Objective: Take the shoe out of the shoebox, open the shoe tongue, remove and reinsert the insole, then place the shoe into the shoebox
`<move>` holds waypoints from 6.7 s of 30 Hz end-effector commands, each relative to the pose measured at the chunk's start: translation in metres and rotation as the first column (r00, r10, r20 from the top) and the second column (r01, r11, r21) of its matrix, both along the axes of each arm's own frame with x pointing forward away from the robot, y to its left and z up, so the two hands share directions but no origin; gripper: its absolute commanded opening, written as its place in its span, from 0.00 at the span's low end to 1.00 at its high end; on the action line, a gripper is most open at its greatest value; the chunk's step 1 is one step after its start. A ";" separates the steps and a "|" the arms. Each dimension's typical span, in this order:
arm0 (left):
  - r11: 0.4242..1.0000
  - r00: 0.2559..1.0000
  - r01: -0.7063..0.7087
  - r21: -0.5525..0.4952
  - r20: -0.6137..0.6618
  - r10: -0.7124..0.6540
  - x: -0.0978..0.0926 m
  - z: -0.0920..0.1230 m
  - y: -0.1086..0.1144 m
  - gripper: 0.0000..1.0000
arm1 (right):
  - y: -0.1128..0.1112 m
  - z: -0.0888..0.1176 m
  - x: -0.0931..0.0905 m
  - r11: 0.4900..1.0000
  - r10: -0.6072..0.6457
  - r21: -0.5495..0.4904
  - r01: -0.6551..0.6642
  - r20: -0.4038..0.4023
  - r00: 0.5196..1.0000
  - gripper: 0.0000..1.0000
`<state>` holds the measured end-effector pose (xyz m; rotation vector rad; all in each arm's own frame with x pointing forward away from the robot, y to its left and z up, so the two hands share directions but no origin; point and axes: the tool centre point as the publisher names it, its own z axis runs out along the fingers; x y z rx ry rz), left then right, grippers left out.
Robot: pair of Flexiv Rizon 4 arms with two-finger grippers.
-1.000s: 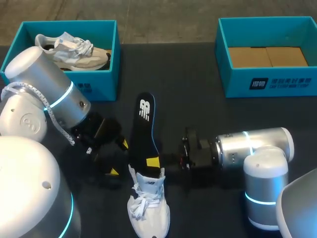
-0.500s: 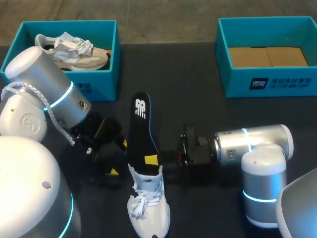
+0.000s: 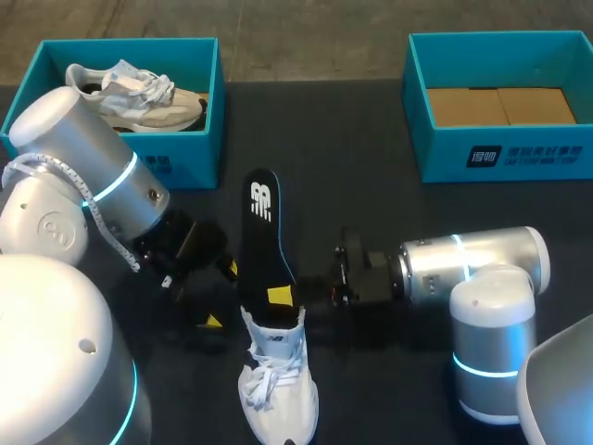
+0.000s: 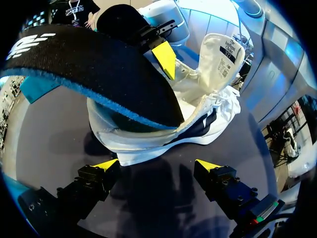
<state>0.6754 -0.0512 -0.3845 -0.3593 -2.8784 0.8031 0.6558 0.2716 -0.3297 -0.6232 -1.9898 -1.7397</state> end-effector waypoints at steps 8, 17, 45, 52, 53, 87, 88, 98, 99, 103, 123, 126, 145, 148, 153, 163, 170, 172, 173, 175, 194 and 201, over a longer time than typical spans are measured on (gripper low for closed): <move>1.000 1.000 0.000 0.003 0.002 0.000 -0.001 0.000 0.000 1.00 | 0.005 0.008 0.005 1.000 -0.001 -0.024 0.001 0.004 1.000 0.31; 1.000 1.000 0.000 0.003 0.002 0.000 -0.001 0.000 0.000 1.00 | 0.009 0.012 0.012 0.999 -0.013 -0.047 0.014 0.009 1.000 0.35; 1.000 1.000 0.000 0.003 0.002 0.000 -0.001 0.000 0.000 1.00 | 0.009 0.016 0.025 0.999 -0.006 -0.032 0.007 0.011 1.000 0.00; 1.000 1.000 0.000 0.003 0.002 0.000 -0.001 0.000 0.000 1.00 | 0.005 0.013 0.023 1.000 0.022 -0.001 -0.022 -0.004 1.000 0.00; 1.000 1.000 0.000 0.003 0.002 0.000 -0.001 0.000 0.000 1.00 | 0.005 0.012 0.023 1.000 0.023 0.000 -0.023 -0.005 1.000 0.00; 1.000 1.000 0.000 0.003 0.002 0.000 -0.001 0.000 0.000 1.00 | 0.002 -0.010 -0.004 0.998 0.043 0.038 -0.041 -0.043 0.998 0.00; 1.000 1.000 0.000 0.003 0.002 0.000 -0.001 0.000 0.000 1.00 | 0.002 -0.010 -0.004 0.998 0.043 0.037 -0.041 -0.046 0.998 0.00; 1.000 1.000 0.000 0.003 0.002 0.000 -0.001 0.000 0.000 1.00 | 0.002 -0.015 -0.013 0.999 0.043 0.004 -0.043 -0.094 0.995 0.00; 1.000 1.000 0.000 0.003 0.002 0.000 -0.001 0.000 0.000 1.00 | 0.002 -0.016 -0.013 0.999 0.041 -0.001 -0.042 -0.100 0.994 0.00; 1.000 1.000 0.000 0.003 0.002 0.000 -0.001 0.000 0.000 1.00 | 0.003 -0.018 -0.012 0.999 0.040 -0.011 -0.042 -0.115 0.993 0.00; 1.000 1.000 0.000 0.003 0.002 0.000 -0.001 0.000 0.000 1.00 | 0.012 0.004 -0.001 0.999 0.050 0.013 -0.049 -0.051 0.997 0.31; 1.000 1.000 0.000 0.003 0.002 0.000 -0.001 0.000 0.000 1.00 | 0.013 0.008 0.001 0.999 0.041 0.022 -0.041 -0.042 0.998 0.33; 1.000 1.000 0.000 0.003 0.002 0.000 -0.001 0.000 0.000 1.00 | 0.022 0.015 0.018 0.998 0.023 0.055 -0.021 -0.039 0.999 0.24; 1.000 1.000 0.000 0.003 0.002 0.000 -0.001 0.000 0.000 1.00 | 0.022 0.018 0.018 0.998 0.020 0.054 -0.018 -0.036 0.999 0.13; 1.000 1.000 0.000 0.003 0.002 0.000 -0.001 0.000 0.000 1.00 | 0.024 0.020 0.020 0.998 0.018 0.055 -0.015 -0.038 0.999 0.00; 1.000 1.000 0.000 0.003 0.002 0.000 -0.001 0.000 0.000 1.00 | 0.025 0.008 0.019 0.999 0.027 0.048 -0.023 -0.095 0.995 0.00; 1.000 1.000 0.000 0.003 0.002 0.000 -0.001 0.000 0.000 1.00 | 0.022 -0.003 0.011 0.999 0.031 0.032 -0.027 -0.135 0.990 0.00; 1.000 1.000 0.000 0.003 0.002 0.000 -0.001 0.000 0.000 1.00 | 0.021 -0.005 0.009 0.999 0.031 0.027 -0.028 -0.143 0.989 0.00; 1.000 1.000 0.000 0.003 0.002 0.000 -0.001 0.000 0.000 1.00 | 0.020 -0.006 0.007 0.999 0.031 0.025 -0.027 -0.147 0.989 0.00; 1.000 1.000 0.000 0.003 0.002 0.000 -0.001 0.000 0.000 1.00 | 0.019 -0.007 0.005 0.999 0.030 0.024 -0.027 -0.151 0.988 0.00; 1.000 1.000 0.000 0.003 0.002 0.000 -0.001 0.000 0.000 1.00 | 0.022 -0.017 -0.007 0.997 0.072 -0.005 -0.075 -0.196 0.978 0.00; 1.000 1.000 0.000 0.003 0.002 0.000 -0.001 0.000 0.000 1.00 | 0.024 -0.009 -0.002 0.997 0.072 0.011 -0.071 -0.165 0.984 0.36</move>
